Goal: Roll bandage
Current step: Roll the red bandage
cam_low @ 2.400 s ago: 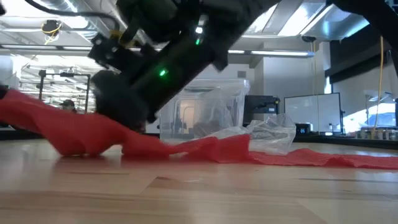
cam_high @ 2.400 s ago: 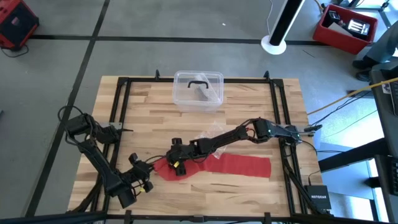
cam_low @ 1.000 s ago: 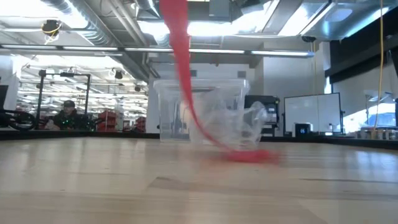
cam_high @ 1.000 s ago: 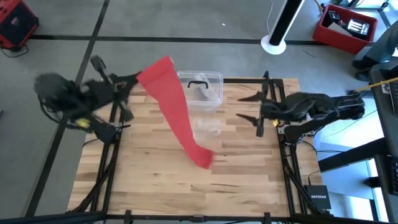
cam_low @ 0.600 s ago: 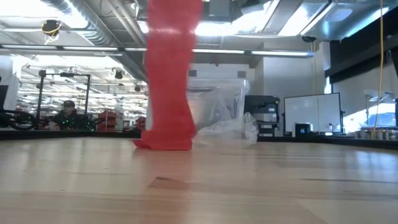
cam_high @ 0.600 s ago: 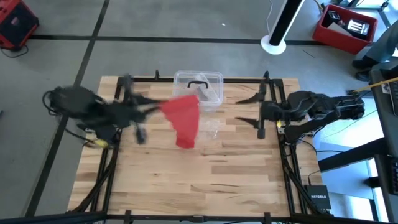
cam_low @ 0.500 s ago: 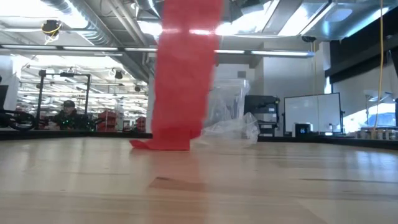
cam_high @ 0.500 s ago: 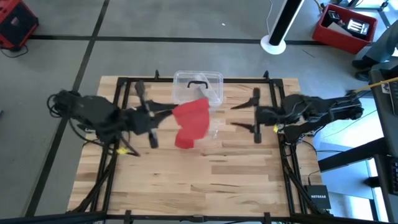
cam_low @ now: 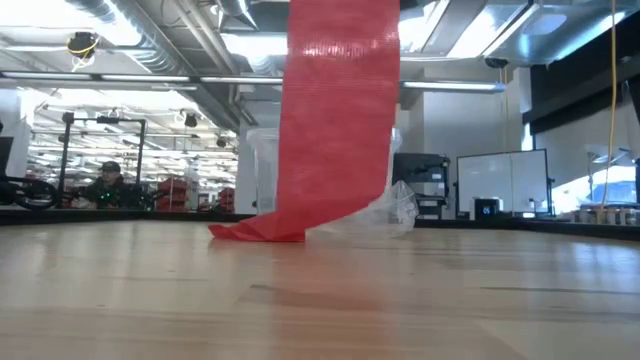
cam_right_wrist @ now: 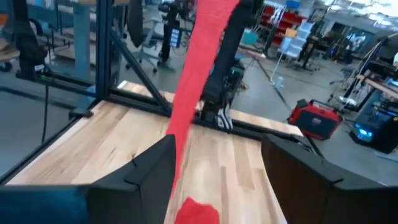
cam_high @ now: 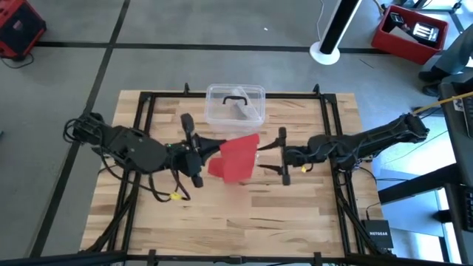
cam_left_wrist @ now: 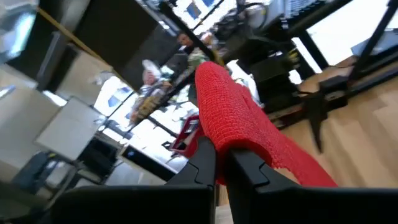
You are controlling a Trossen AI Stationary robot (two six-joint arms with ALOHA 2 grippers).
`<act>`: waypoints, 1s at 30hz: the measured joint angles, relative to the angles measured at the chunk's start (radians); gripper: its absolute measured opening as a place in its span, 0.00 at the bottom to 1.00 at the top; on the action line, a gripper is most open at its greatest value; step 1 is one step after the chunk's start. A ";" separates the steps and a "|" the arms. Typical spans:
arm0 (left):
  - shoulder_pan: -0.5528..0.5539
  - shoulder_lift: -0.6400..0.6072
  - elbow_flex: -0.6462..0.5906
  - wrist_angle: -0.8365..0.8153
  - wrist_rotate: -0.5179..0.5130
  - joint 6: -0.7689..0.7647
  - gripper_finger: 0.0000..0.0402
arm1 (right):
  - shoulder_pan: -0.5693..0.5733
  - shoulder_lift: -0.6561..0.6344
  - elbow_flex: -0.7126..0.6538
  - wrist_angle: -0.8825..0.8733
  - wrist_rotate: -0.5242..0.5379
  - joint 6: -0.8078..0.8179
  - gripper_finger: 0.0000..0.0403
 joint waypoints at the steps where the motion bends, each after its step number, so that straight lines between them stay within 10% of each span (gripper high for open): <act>1: 0.000 0.008 0.000 0.003 0.003 -0.006 0.01 | 0.000 0.016 -0.009 0.038 0.001 0.000 0.59; 30: 0.001 0.014 -0.001 0.005 0.000 -0.032 0.02 | 0.023 0.163 0.087 -0.125 -0.135 0.202 0.57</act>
